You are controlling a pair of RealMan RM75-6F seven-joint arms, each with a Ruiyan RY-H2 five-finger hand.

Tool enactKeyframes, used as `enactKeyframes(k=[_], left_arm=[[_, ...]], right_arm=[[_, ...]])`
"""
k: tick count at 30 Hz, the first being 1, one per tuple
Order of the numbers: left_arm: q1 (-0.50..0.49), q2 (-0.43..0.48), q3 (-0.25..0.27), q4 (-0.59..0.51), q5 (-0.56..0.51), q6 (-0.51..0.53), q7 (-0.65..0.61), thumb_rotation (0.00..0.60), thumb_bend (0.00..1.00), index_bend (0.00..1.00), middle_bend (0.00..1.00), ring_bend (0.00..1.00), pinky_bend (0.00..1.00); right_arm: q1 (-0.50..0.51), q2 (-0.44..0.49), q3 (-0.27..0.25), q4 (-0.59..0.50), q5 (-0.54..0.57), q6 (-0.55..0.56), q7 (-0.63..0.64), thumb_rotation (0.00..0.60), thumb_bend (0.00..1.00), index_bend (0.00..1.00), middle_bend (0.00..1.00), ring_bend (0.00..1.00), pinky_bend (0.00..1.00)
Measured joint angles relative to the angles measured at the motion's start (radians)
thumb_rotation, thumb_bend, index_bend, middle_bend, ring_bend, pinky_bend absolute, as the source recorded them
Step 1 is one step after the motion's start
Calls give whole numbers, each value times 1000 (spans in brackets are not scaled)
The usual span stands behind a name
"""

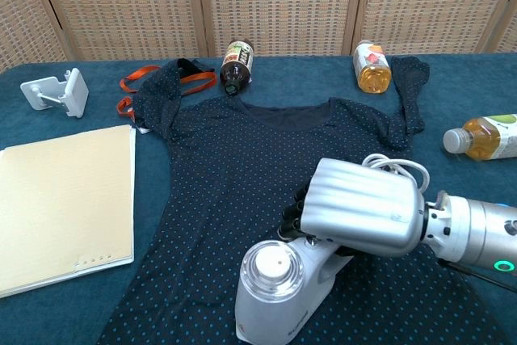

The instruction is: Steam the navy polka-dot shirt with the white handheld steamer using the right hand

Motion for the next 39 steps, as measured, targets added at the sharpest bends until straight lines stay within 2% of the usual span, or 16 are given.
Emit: enactKeyframes(k=[13, 23, 33, 39], left_arm=[[-2, -4, 1, -7, 5, -3, 14, 600, 0, 0, 0, 0, 0], [-1, -10, 5, -17, 10, -4, 36, 600, 0, 0, 0, 0, 0], [0, -6, 4, -19, 9, -1, 28, 600, 0, 0, 0, 0, 0], [2, -2, 4, -17, 9, 4, 14, 600, 0, 0, 0, 0, 0]], right_arm=[[-68, 76, 6, 173, 52, 45, 113, 600, 1000, 872, 717, 724, 941], [-110, 83, 22, 314, 104, 35, 212, 600, 1000, 873, 717, 724, 940], [-67, 51, 112, 280, 186, 16, 251, 600, 1000, 873, 718, 724, 940], [-53, 17, 117, 264, 196, -39, 213, 600, 1000, 873, 717, 724, 940]])
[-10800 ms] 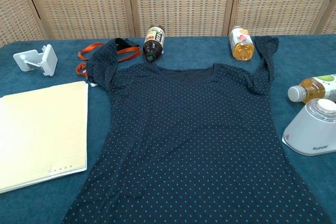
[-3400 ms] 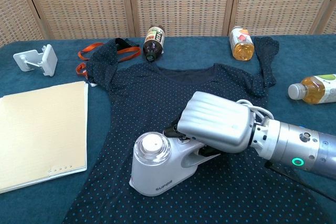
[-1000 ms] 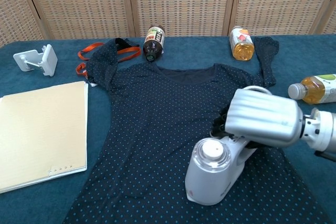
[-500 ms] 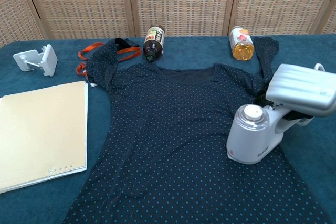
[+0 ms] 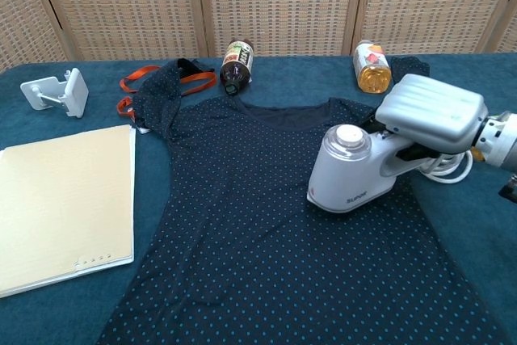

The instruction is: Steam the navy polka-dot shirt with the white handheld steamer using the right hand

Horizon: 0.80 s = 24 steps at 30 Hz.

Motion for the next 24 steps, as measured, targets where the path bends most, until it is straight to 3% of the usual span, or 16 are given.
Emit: enactKeyframes(k=[11, 24], left_arm=[[0, 4, 0, 4, 4, 2, -18, 600, 0, 0, 0, 0, 0], [-2, 3, -1, 5, 2, 0, -18, 600, 0, 0, 0, 0, 0]], right_arm=[[18, -51, -48, -36, -54, -12, -91, 600, 1000, 872, 718, 724, 941], [45, -57, -88, -231, -135, 44, -187, 600, 1000, 871, 717, 724, 941]])
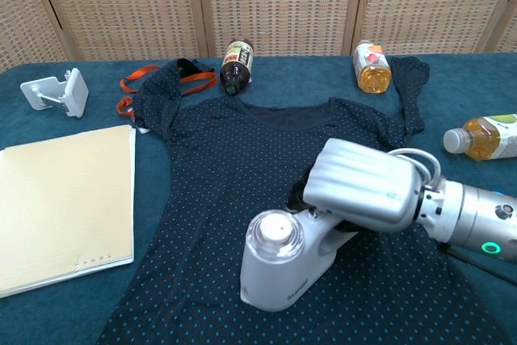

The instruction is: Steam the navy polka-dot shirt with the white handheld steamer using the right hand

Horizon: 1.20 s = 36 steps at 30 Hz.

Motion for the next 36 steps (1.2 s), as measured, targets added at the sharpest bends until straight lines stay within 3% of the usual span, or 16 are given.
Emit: enactKeyframes(k=[8, 26, 36], left_arm=[[1, 2, 1, 9, -1, 0, -12, 600, 0, 0, 0, 0, 0], [-2, -1, 2, -5, 7, -4, 12, 600, 0, 0, 0, 0, 0], [-3, -4, 2, -12, 3, -7, 24, 600, 0, 0, 0, 0, 0]], right_arm=[[2, 17, -11, -47, -17, -26, -63, 600, 1000, 871, 717, 724, 940], [-85, 134, -4, 134, 46, 6, 69, 600, 1000, 870, 717, 724, 941], [-37, 124, 79, 106, 93, 20, 87, 600, 1000, 870, 718, 724, 940]])
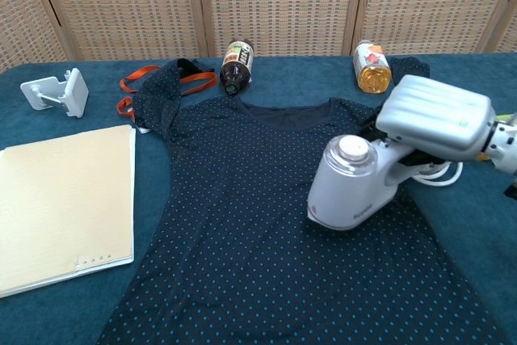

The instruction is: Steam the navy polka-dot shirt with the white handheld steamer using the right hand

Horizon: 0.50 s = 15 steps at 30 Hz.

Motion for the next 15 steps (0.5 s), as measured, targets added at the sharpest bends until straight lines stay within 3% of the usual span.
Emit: enactKeyframes(k=[9, 15], left_arm=[[0, 6, -3, 15, -9, 0, -34, 600, 0, 0, 0, 0, 0], [0, 11, -7, 22, -18, 0, -54, 600, 0, 0, 0, 0, 0]], right_arm=[[66, -54, 65, -53, 58, -140, -98, 600, 1000, 870, 717, 724, 940], [74, -107, 71, -38, 83, -210, -131, 600, 1000, 870, 717, 724, 940]])
